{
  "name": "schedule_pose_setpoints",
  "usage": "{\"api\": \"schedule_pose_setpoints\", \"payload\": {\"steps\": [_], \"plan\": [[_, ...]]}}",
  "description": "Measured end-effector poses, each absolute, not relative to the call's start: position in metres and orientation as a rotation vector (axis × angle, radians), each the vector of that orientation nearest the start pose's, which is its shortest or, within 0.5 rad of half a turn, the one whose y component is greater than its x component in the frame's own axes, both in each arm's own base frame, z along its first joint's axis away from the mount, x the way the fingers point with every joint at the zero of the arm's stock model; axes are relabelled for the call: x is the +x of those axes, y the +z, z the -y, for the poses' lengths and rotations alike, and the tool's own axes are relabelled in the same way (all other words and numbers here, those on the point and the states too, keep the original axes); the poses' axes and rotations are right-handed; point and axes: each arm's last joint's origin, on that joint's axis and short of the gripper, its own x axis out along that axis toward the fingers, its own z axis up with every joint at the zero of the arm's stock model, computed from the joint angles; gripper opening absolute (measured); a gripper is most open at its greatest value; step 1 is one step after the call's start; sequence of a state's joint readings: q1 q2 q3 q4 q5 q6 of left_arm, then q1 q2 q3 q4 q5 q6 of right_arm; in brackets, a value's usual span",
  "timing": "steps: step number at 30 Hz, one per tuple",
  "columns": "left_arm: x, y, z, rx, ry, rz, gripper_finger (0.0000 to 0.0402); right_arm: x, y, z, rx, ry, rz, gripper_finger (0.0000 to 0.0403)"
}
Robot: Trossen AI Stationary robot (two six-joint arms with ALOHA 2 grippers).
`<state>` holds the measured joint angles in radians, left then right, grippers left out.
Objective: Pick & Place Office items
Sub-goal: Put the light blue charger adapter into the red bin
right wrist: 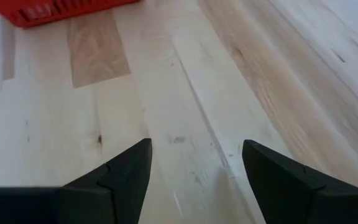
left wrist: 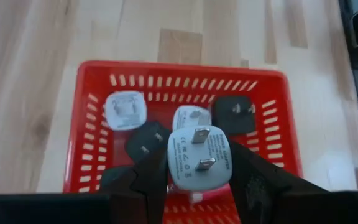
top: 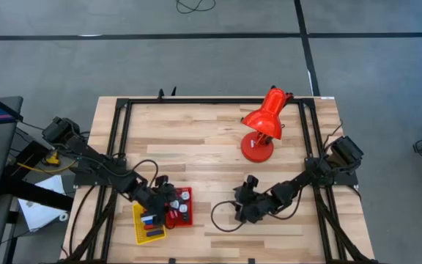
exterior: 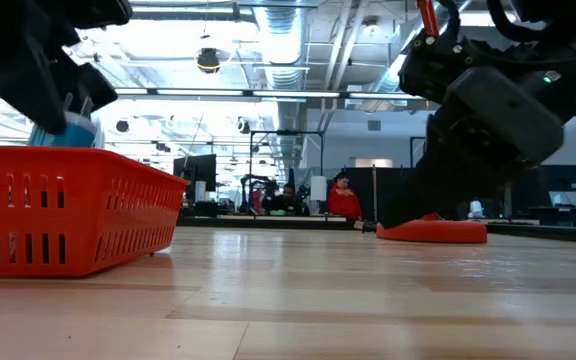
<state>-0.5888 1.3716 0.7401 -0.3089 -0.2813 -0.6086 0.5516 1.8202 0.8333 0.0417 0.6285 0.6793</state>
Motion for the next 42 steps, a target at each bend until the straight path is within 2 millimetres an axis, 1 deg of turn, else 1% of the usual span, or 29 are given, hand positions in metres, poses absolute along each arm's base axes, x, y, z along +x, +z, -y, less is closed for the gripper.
{"api": "schedule_pose_setpoints", "payload": {"steps": [5, 10, 18, 21, 29, 32, 42], "plan": [[0.214, 0.179, 0.134, -0.162, -0.022, -0.948, 0.0135, 0.287, 0.114, -0.151, 0.151, -0.348, -0.701, 0.0244], [0.211, 0.173, 0.132, -0.15, -0.008, -0.956, 0.0135, 0.288, 0.114, -0.15, 0.155, -0.353, -0.7, 0.0244], [0.214, 0.173, 0.126, -0.116, 0.01, -0.945, 0.0136, 0.289, 0.114, -0.148, 0.159, -0.357, -0.697, 0.0244], [0.215, 0.17, 0.127, -0.077, -0.006, -0.952, 0.0136, 0.289, 0.114, -0.148, 0.158, -0.357, -0.697, 0.0244], [0.22, 0.162, 0.13, -0.068, -0.007, -0.957, 0.0136, 0.288, 0.114, -0.148, 0.148, -0.355, -0.703, 0.0244], [0.22, 0.162, 0.13, -0.069, -0.007, -0.953, 0.0137, 0.288, 0.114, -0.148, 0.147, -0.356, -0.704, 0.0244], [0.221, 0.162, 0.129, -0.089, 0.014, -0.953, 0.0173, 0.288, 0.114, -0.148, 0.147, -0.355, -0.704, 0.0244]]}}
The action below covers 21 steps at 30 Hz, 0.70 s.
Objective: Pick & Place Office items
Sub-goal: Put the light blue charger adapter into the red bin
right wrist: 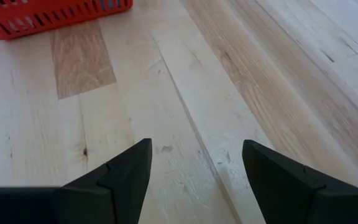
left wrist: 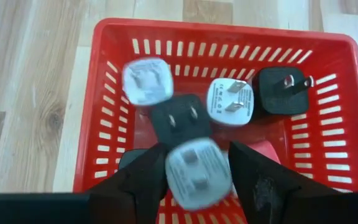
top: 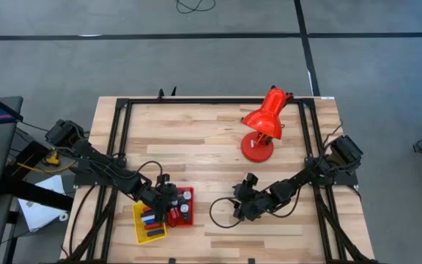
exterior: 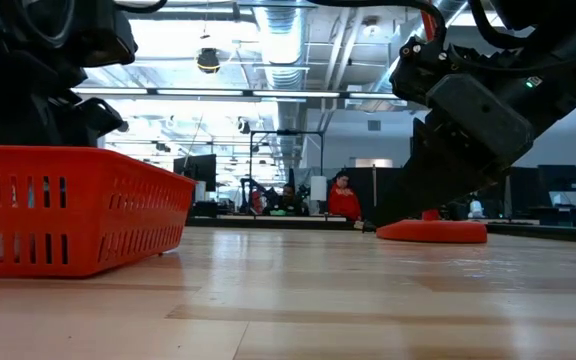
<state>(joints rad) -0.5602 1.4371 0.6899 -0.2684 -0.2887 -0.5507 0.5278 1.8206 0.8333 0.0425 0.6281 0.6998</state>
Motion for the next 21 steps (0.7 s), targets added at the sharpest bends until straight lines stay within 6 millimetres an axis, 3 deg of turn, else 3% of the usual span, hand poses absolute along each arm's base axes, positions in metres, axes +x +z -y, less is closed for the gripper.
{"api": "schedule_pose_setpoints", "payload": {"steps": [21], "plan": [[0.2218, 0.1623, 0.1283, -0.069, 0.002, -0.946, 0.0172, 0.288, 0.114, -0.149, 0.147, -0.351, -0.705, 0.0244]]}}
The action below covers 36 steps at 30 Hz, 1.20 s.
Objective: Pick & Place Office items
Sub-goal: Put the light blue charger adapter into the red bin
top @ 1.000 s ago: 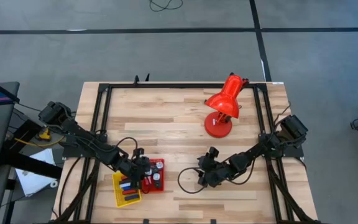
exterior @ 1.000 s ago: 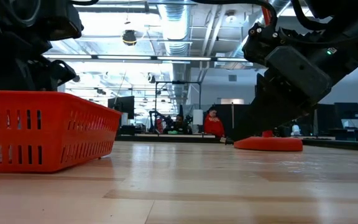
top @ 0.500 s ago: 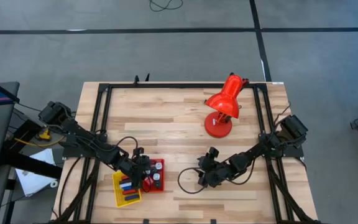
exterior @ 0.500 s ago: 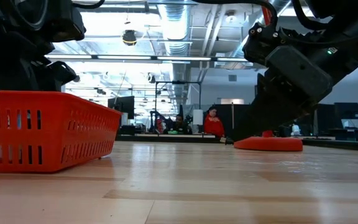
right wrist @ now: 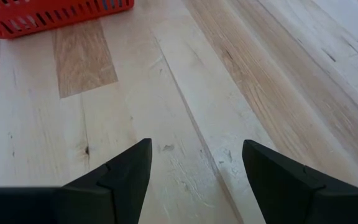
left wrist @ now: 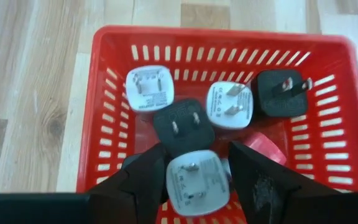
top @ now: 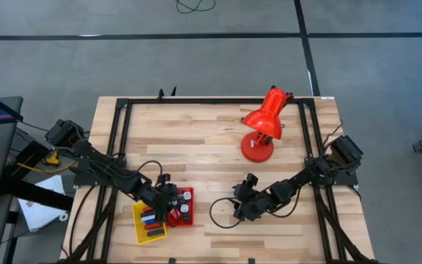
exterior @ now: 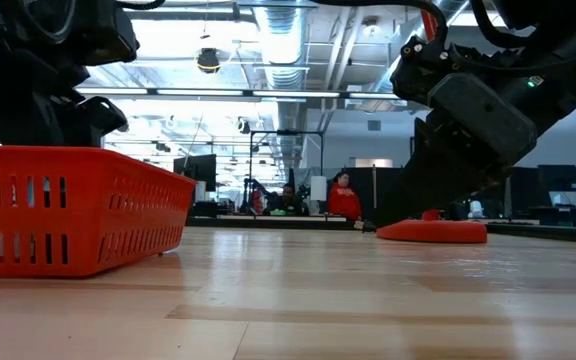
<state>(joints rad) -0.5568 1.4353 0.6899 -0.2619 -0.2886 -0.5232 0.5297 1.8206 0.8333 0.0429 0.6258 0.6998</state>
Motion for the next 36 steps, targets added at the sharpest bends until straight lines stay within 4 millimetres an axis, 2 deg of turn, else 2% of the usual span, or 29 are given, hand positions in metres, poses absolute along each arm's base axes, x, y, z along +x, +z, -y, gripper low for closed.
{"api": "schedule_pose_setpoints", "payload": {"steps": [12, 21, 28, 36], "plan": [[0.225, 0.166, 0.13, -0.046, -0.04, -0.907, 0.0176, 0.288, 0.114, -0.149, 0.144, -0.352, -0.709, 0.0244], [0.216, 0.184, 0.125, -0.083, -0.07, -0.879, 0.0173, 0.288, 0.114, -0.149, 0.144, -0.353, -0.71, 0.0244], [0.213, 0.181, 0.123, -0.066, -0.056, -0.926, 0.0175, 0.288, 0.114, -0.149, 0.144, -0.353, -0.71, 0.0244], [0.212, 0.18, 0.121, -0.15, 0.001, -0.943, 0.0176, 0.288, 0.114, -0.149, 0.144, -0.353, -0.71, 0.0244]]}}
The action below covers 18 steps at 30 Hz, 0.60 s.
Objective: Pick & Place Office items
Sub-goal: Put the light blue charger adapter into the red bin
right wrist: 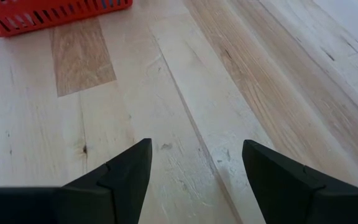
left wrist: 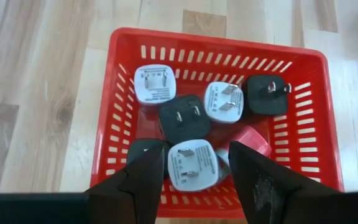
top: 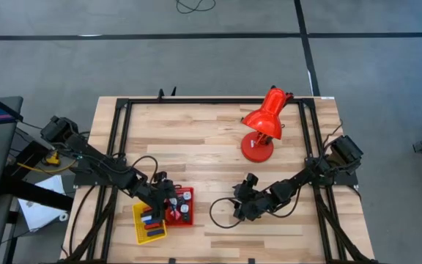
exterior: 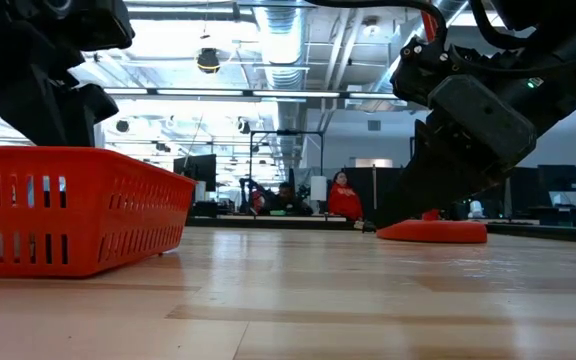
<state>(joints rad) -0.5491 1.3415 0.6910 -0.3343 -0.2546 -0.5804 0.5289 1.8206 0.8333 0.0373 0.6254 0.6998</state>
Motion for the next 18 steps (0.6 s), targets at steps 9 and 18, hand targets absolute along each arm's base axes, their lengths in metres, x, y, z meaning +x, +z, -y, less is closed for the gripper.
{"api": "schedule_pose_setpoints", "payload": {"steps": [9, 18], "plan": [[0.2118, 0.1801, 0.1223, -0.197, -0.013, -0.961, 0.0176, 0.2878, 0.1137, -0.1486, 0.144, -0.353, -0.709, 0.0244], [0.214, 0.1751, 0.1235, -0.187, -0.007, -0.972, 0.0176, 0.2877, 0.1137, -0.1485, 0.144, -0.353, -0.71, 0.0244]]}}
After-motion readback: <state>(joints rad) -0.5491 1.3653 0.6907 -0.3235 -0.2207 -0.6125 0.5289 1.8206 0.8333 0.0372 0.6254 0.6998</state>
